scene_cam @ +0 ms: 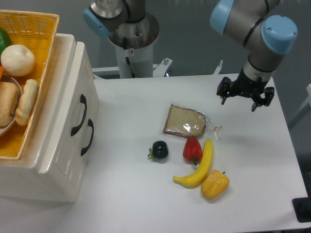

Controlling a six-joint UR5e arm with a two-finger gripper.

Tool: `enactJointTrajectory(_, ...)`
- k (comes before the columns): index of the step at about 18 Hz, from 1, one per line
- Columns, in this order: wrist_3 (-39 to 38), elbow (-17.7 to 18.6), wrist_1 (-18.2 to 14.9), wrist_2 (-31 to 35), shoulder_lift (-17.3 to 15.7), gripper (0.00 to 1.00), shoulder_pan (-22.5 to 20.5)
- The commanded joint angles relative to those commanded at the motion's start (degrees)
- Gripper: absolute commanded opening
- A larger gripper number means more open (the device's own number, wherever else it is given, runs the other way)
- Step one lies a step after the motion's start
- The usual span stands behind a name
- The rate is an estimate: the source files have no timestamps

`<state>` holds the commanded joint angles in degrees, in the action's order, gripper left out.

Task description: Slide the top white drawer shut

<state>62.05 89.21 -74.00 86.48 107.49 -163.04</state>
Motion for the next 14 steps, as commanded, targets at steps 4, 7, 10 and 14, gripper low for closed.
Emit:
enactJointTrajectory(4,0.1,-0.1,0.2,-0.1,0.0,1.00,0.2)
enactJointTrajectory(7,0.1,-0.5,0.2,-0.1,-0.2,1.00,0.1)
enactJointTrajectory(10,0.0,-0.2,0.0,0.0,-0.3,1.00,0.2)
enactJointTrajectory(14,-0.4,0.4,0.2,-0.1,-0.2,1.00,0.0)
